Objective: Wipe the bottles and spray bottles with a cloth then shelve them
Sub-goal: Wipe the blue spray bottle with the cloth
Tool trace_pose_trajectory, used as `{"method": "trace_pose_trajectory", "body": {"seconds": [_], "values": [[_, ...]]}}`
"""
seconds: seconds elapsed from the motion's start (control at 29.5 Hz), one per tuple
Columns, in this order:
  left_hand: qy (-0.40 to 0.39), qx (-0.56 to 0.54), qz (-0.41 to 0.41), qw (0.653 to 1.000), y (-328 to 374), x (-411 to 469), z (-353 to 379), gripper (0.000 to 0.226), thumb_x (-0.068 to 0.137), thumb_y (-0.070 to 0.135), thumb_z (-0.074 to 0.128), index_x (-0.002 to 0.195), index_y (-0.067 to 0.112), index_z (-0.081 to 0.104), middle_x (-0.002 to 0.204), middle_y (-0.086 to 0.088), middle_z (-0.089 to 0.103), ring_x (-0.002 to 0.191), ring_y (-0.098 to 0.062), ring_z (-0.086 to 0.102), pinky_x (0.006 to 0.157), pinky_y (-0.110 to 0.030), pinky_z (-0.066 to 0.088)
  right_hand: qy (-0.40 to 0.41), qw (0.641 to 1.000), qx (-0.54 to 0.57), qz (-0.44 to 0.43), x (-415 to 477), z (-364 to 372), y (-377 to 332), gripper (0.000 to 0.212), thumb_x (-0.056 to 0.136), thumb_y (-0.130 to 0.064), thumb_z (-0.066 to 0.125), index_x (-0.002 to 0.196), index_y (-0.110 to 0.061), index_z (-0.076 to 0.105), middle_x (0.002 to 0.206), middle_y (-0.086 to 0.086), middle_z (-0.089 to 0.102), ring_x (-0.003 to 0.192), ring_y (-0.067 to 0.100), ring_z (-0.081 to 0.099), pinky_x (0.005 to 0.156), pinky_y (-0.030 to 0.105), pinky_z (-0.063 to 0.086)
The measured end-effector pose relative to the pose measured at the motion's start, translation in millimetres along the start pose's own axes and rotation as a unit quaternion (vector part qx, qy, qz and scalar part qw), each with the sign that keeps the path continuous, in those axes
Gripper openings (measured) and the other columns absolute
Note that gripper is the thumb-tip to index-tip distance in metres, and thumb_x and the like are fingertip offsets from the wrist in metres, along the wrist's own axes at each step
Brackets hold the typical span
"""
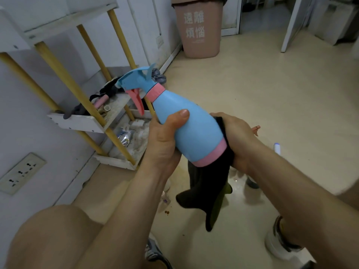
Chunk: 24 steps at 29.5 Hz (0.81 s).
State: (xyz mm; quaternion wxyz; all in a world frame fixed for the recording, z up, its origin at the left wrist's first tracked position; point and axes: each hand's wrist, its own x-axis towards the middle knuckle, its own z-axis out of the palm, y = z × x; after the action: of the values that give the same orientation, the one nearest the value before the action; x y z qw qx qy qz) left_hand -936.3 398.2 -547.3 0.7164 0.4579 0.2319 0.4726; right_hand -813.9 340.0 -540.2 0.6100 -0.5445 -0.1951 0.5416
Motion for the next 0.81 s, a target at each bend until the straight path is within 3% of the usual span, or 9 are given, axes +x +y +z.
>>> {"method": "trace_pose_trajectory", "body": {"seconds": [0.14, 0.2, 0.3, 0.41, 0.51, 0.58, 0.64, 0.71, 0.81], "values": [[0.012, 0.039, 0.056, 0.998, -3, 1, 5, 0.049, 0.062, 0.024, 0.075, 0.106, 0.007, 0.060, 0.100, -0.015, 0.064, 0.092, -0.030, 0.065, 0.085, -0.050, 0.053, -0.062, 0.987, 0.144, 0.034, -3, 1, 4, 0.022, 0.092, -0.036, 0.056, 0.088, -0.016, 0.065, 0.086, 0.011, 0.072, 0.074, 0.027, 0.067, 0.071, 0.034, 0.054], [0.079, 0.034, 0.080, 0.993, -6, 2, 10, 0.066, 0.061, 0.027, 0.076, 0.117, 0.000, 0.054, 0.102, -0.015, 0.062, 0.092, -0.031, 0.064, 0.085, -0.051, 0.054, -0.056, 0.980, 0.191, 0.020, -5, 9, 12, 0.029, 0.090, -0.045, 0.058, 0.089, -0.017, 0.064, 0.089, 0.010, 0.072, 0.078, 0.027, 0.069, 0.076, 0.039, 0.055], [0.126, -0.005, 0.067, 0.990, -9, 0, 15, 0.072, 0.059, 0.029, 0.077, 0.121, 0.002, 0.051, 0.102, -0.016, 0.062, 0.089, -0.030, 0.066, 0.079, -0.048, 0.056, -0.023, 0.983, 0.180, -0.009, -6, 20, 26, 0.049, 0.082, -0.058, 0.063, 0.113, -0.020, 0.065, 0.108, 0.011, 0.072, 0.091, 0.029, 0.072, 0.083, 0.050, 0.057], [0.062, 0.042, 0.068, 0.995, -4, 1, 9, 0.063, 0.060, 0.027, 0.076, 0.114, 0.003, 0.054, 0.100, -0.013, 0.065, 0.092, -0.029, 0.066, 0.085, -0.050, 0.055, -0.033, 0.980, 0.196, 0.024, -6, 13, 21, 0.041, 0.091, -0.056, 0.050, 0.100, -0.018, 0.065, 0.091, 0.011, 0.073, 0.077, 0.029, 0.070, 0.075, 0.042, 0.056], [-0.042, 0.083, 0.083, 0.992, 7, 4, 0, 0.051, 0.065, 0.021, 0.073, 0.110, 0.006, 0.055, 0.100, -0.009, 0.068, 0.094, -0.026, 0.066, 0.085, -0.044, 0.055, -0.088, 0.977, 0.187, 0.060, -6, 1, 14, 0.047, 0.097, -0.052, 0.041, 0.100, -0.015, 0.070, 0.091, 0.012, 0.075, 0.075, 0.027, 0.070, 0.076, 0.035, 0.054], [-0.061, 0.106, 0.063, 0.990, 12, 4, -3, 0.057, 0.067, 0.022, 0.073, 0.118, 0.007, 0.053, 0.107, -0.009, 0.068, 0.100, -0.025, 0.067, 0.087, -0.041, 0.054, -0.092, 0.979, 0.166, 0.071, -8, -1, 12, 0.048, 0.097, -0.051, 0.041, 0.103, -0.014, 0.070, 0.092, 0.012, 0.075, 0.075, 0.026, 0.070, 0.075, 0.035, 0.054], [-0.023, 0.120, 0.037, 0.992, 15, 2, -3, 0.066, 0.068, 0.026, 0.076, 0.127, 0.010, 0.052, 0.113, -0.004, 0.068, 0.107, -0.021, 0.066, 0.087, -0.036, 0.055, -0.049, 0.986, 0.156, 0.034, -8, 1, 11, 0.043, 0.097, -0.051, 0.043, 0.103, -0.017, 0.068, 0.094, 0.009, 0.075, 0.081, 0.026, 0.070, 0.077, 0.035, 0.054], [0.053, 0.095, 0.000, 0.994, 18, -4, 7, 0.070, 0.071, 0.032, 0.081, 0.132, 0.014, 0.052, 0.115, -0.001, 0.070, 0.109, -0.019, 0.067, 0.080, -0.033, 0.057, 0.030, 0.991, 0.117, -0.064, -7, 5, 12, 0.035, 0.098, -0.049, 0.043, 0.100, -0.020, 0.063, 0.098, 0.005, 0.072, 0.094, 0.021, 0.069, 0.075, 0.031, 0.055], [0.099, 0.046, -0.001, 0.994, 16, -9, 21, 0.065, 0.065, 0.039, 0.079, 0.123, 0.019, 0.058, 0.108, 0.003, 0.074, 0.101, -0.017, 0.070, 0.083, -0.040, 0.059, 0.092, 0.965, 0.000, -0.246, -13, 13, 24, 0.031, 0.097, -0.044, 0.041, 0.110, -0.018, 0.051, 0.100, -0.001, 0.061, 0.086, -0.006, 0.063, 0.064, 0.013, 0.049]]}}
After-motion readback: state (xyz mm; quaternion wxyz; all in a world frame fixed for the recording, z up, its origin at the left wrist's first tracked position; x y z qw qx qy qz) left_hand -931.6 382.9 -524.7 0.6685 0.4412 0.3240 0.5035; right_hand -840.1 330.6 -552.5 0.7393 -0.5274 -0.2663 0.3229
